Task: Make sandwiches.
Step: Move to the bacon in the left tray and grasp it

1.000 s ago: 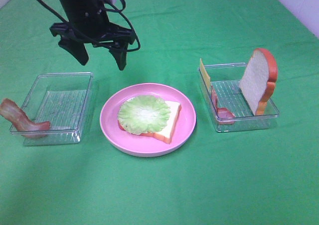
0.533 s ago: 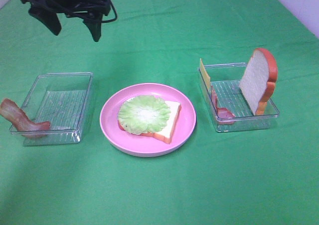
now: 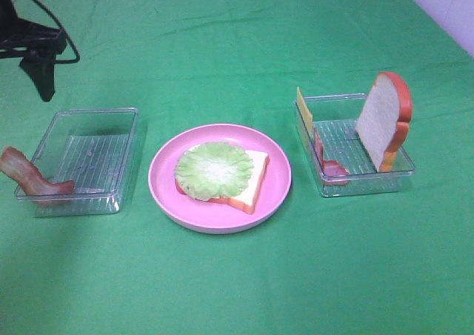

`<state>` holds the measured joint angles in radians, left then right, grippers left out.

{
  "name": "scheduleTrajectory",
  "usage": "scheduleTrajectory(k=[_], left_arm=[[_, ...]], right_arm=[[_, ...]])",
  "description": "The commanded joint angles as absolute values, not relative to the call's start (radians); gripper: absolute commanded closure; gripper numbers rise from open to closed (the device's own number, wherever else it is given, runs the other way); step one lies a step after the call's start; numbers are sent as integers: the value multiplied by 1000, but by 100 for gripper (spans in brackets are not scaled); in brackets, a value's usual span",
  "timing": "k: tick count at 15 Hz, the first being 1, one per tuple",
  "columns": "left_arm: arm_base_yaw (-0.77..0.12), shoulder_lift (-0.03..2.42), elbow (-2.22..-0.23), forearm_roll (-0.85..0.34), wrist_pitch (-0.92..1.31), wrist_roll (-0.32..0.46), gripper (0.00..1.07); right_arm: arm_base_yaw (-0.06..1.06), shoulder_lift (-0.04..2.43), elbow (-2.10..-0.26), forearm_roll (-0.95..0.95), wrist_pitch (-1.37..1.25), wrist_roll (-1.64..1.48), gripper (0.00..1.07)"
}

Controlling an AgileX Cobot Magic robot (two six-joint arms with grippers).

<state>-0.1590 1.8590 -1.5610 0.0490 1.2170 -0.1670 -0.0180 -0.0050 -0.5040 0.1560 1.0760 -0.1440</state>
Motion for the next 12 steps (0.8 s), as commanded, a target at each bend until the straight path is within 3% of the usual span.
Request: scheduleTrajectory(k=[1,7,12], left_arm=[[-138,1828,-1443,56,1281,-179,23],[-138,1831,-1251,32,1071,-227,24],[-138,1901,-1245,0,979,-227,39]], right_arm=[[-23,-13,-504,160,1067,-160,32],[-23,-13,-504,160,1067,-160,32],[-23,-13,-504,160,1067,-160,32]])
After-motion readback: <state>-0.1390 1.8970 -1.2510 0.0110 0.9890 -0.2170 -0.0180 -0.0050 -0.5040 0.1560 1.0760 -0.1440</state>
